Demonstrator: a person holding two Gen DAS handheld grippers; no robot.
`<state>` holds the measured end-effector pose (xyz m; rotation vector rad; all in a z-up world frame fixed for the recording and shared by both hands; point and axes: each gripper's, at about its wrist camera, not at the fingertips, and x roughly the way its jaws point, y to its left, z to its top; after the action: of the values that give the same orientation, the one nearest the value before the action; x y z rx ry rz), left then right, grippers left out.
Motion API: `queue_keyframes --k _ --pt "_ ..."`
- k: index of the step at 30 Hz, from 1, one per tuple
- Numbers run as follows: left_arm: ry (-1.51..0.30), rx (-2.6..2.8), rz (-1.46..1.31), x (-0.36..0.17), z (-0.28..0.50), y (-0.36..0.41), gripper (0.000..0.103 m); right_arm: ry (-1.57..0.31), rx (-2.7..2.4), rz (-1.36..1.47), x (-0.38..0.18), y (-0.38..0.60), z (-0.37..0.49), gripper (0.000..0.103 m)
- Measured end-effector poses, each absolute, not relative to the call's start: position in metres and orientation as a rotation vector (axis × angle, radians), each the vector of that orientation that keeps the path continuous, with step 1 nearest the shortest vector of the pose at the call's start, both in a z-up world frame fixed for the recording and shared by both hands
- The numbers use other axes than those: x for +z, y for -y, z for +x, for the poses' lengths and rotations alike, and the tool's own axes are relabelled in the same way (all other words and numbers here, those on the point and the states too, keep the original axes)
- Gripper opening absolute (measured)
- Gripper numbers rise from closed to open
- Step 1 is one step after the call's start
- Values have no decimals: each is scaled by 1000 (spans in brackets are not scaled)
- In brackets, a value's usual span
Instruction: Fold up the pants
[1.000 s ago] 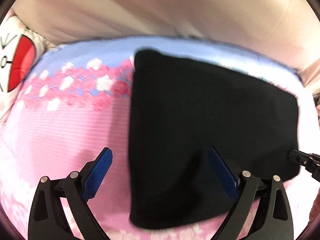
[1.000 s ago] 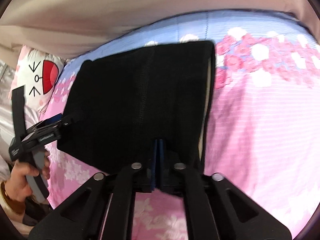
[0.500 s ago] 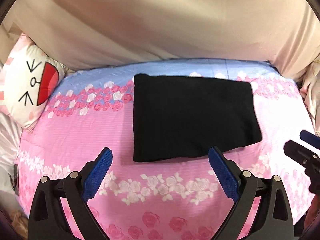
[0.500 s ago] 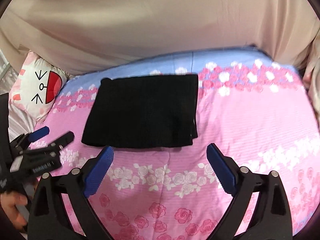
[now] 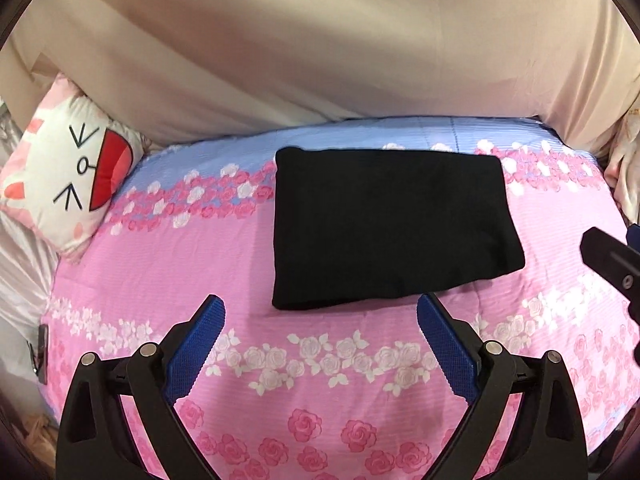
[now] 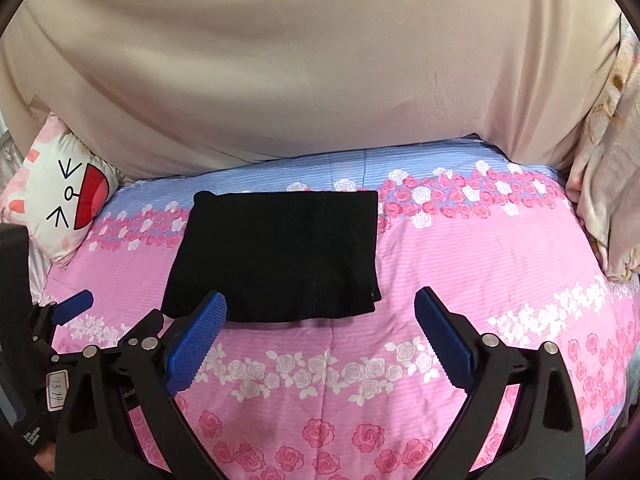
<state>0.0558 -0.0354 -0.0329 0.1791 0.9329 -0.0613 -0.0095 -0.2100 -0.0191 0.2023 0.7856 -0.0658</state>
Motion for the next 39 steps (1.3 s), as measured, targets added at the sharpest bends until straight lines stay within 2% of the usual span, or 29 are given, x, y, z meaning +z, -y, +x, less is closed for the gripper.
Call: queue_keyframes --k 39 --pt "-959 -40 187 -49 76 22 95 -819 -80 200 -31 201 1 93"
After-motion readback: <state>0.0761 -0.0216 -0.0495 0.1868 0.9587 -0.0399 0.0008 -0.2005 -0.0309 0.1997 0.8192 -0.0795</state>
